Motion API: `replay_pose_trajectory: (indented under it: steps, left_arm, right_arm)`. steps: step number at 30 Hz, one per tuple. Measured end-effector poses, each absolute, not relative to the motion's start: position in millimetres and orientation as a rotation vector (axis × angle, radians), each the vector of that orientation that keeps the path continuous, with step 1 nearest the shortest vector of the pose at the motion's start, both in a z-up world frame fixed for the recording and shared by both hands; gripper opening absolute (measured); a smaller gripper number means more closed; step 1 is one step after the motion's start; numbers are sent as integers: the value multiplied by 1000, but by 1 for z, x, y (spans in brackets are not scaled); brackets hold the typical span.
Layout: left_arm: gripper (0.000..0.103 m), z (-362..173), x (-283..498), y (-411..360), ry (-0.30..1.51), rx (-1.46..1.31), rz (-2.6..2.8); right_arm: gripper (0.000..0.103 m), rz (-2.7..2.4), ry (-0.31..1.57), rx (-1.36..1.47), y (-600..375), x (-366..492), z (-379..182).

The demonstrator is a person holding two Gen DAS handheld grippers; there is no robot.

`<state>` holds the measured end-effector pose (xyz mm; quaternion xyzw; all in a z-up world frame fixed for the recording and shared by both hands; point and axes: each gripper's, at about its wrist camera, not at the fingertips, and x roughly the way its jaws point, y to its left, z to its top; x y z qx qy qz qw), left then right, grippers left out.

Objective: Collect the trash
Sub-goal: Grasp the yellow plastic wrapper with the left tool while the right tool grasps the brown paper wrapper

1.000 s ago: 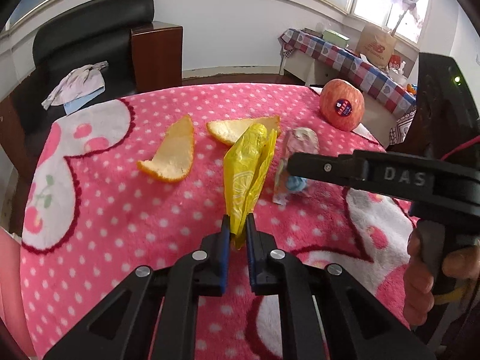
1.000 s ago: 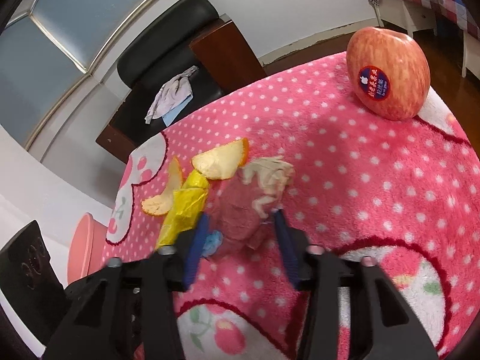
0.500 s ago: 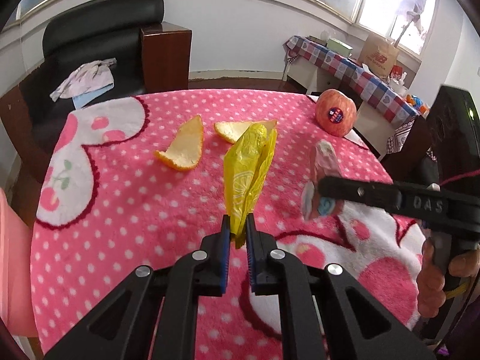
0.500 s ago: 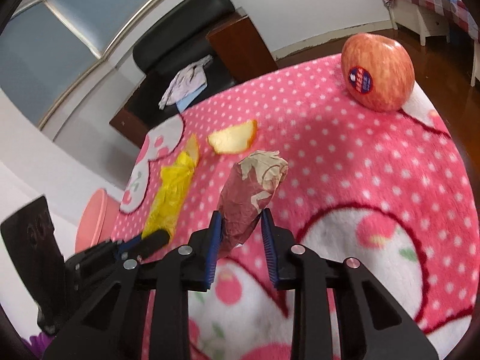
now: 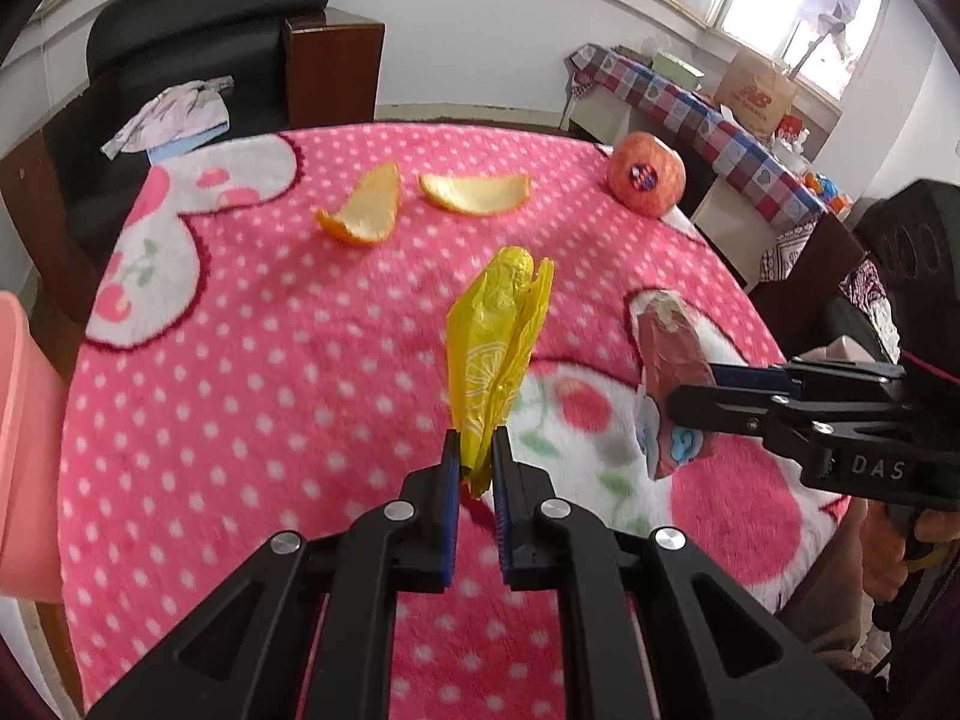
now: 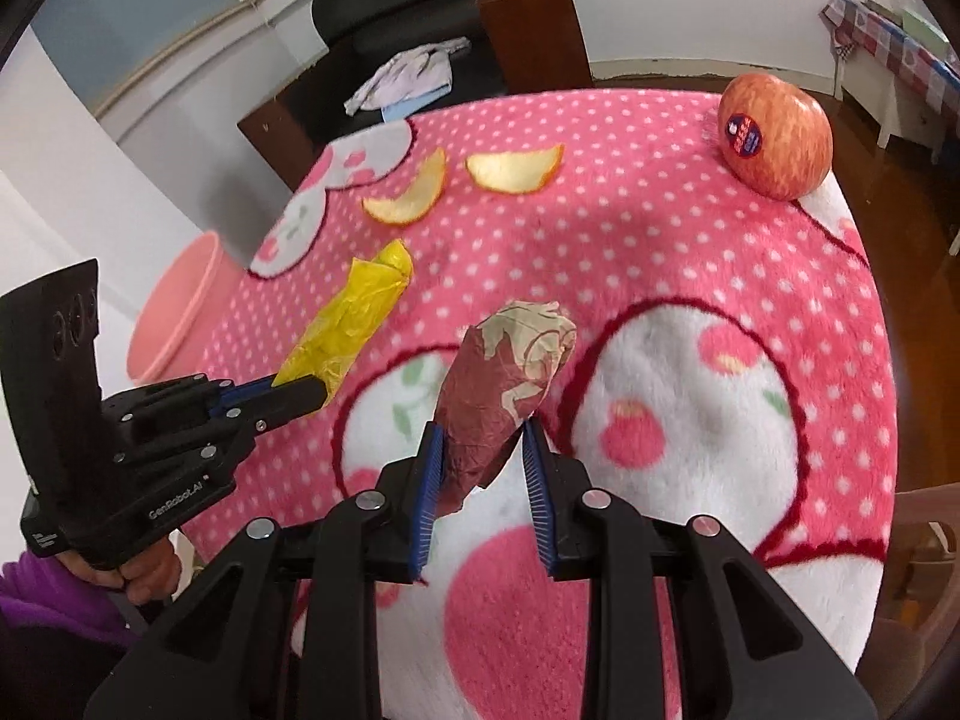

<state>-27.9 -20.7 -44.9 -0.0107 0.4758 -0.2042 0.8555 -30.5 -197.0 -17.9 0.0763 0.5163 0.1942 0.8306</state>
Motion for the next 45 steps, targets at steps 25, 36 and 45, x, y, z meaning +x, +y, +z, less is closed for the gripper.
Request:
replay_pose_trajectory:
  steps: [25,36,45]
  left_arm:
    - [40,-59,-33,-43,998,36,-403]
    - [11,-57,-35,-28,973,-10,-382]
    - [11,-41,-42,-17,912,-37,-374]
  right_arm:
    - [46,340,1101,349,-216,-34,-42]
    - [46,337,1041,393,-207,-23,-43]
    - [11,349,967,333,-201,-29,-31]
